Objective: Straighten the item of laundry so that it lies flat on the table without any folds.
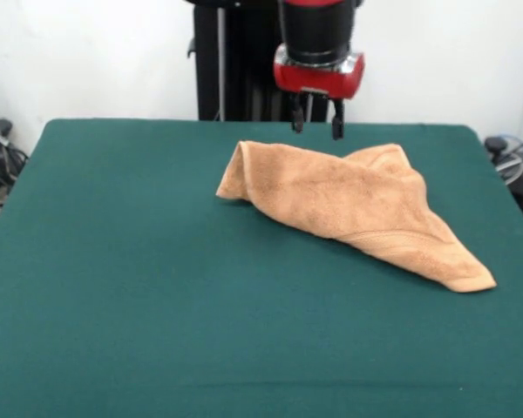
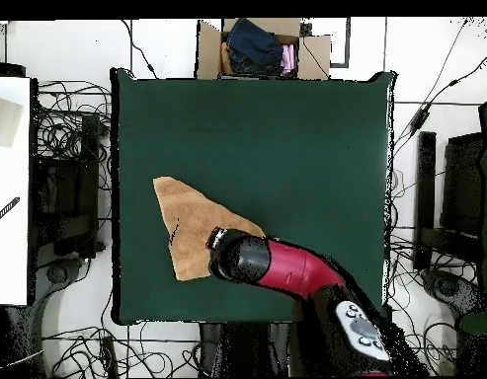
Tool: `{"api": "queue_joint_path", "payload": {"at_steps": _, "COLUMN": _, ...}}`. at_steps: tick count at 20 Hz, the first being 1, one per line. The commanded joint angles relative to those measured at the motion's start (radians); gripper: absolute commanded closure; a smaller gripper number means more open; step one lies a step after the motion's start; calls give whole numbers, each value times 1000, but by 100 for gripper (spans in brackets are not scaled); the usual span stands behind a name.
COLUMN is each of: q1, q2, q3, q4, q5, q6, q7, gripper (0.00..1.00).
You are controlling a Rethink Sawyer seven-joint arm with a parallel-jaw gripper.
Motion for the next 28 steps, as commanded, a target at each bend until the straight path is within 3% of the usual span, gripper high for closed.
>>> {"api": "queue_joint_path", "payload": {"at_steps": 1, "q1": -123, "q2": 84, "q3": 316, "q4": 109, "q5": -107, "q6": -86, "q7": -155, "gripper": 0}}
{"api": "queue_joint_path", "payload": {"at_steps": 13, "q1": -208, "q2": 73, "q3": 432, "q4": 113, "q5": -215, "q6": -20, "q7": -64, "gripper": 0}}
{"api": "queue_joint_path", "payload": {"at_steps": 28, "q1": -381, "q2": 54, "q3": 576, "q4": 78, "q5": -198, "q6": 223, "q7": -134, "gripper": 0}}
